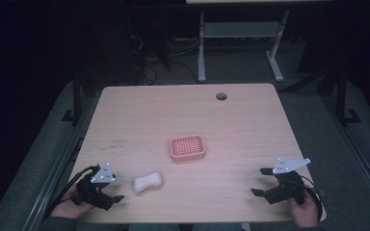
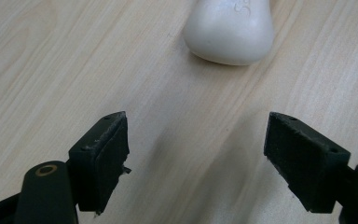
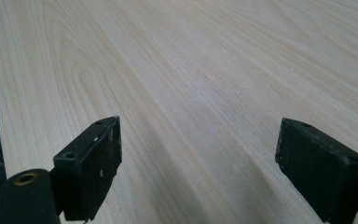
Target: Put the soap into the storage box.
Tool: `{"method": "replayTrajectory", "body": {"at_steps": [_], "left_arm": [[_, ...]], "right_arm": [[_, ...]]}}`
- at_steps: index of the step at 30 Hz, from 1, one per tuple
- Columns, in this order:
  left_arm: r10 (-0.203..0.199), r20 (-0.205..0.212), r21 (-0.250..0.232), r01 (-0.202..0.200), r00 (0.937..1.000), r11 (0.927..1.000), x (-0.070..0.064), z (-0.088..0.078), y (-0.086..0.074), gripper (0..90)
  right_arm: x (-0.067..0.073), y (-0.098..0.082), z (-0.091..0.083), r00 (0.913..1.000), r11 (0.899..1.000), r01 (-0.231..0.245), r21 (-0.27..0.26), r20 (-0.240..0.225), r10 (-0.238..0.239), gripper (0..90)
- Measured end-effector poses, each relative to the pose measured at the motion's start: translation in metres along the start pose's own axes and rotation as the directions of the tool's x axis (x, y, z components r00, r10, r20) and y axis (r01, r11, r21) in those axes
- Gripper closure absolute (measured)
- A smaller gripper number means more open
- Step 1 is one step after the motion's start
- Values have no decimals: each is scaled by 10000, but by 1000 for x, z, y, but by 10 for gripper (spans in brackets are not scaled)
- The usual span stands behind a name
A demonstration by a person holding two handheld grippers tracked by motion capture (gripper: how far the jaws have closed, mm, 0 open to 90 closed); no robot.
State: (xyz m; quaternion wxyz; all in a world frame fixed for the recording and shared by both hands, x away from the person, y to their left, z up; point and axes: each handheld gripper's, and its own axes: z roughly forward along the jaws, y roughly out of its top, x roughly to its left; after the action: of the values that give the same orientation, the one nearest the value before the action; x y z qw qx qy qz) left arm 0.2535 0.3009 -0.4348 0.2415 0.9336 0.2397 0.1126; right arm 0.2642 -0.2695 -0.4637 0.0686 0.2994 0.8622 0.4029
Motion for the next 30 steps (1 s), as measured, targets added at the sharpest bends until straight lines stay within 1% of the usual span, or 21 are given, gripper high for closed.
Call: {"method": "replayTrajectory", "body": {"at_steps": [3, 4, 6, 9, 11, 22, 27, 30], "left_arm": [[56, -8, -24, -56, 10000, 10000, 0, 0, 1, 215], [14, 10, -107, -14, 10000, 9999, -1, 0, 1, 215], [138, 8, -51, -138, 9999, 9999, -1, 0, 2, 215], [153, 38, -102, -153, 9999, 9998, -2, 0, 4, 215], [243, 58, -147, -242, 9997, 9996, -4, 0, 7, 215], [272, 162, -155, -270, 9995, 9995, -5, 2, 11, 214], [280, 83, -191, -279, 9996, 9994, -6, 2, 12, 212], [353, 72, -215, -352, 9993, 9991, -6, 2, 13, 210]], "right_arm": [[0, 0, 0, 10000, 10000, -2, -12, -23, 2, 141], [0, 0, 0, 10000, 10000, -3, 0, -22, 3, 142], [0, 0, 0, 10000, 10000, -3, -6, -23, 3, 142], [0, 0, 1, 10000, 10000, -15, 28, -18, 15, 141], [0, 0, 1, 10000, 10000, -5, 26, -43, 5, 142], [0, 1, 1, 10000, 10000, 39, 39, -60, -39, 141], [0, 1, 1, 10000, 10000, 53, 41, -73, -53, 142], [0, 1, 2, 10000, 10000, 51, 54, -80, -51, 142]]}}
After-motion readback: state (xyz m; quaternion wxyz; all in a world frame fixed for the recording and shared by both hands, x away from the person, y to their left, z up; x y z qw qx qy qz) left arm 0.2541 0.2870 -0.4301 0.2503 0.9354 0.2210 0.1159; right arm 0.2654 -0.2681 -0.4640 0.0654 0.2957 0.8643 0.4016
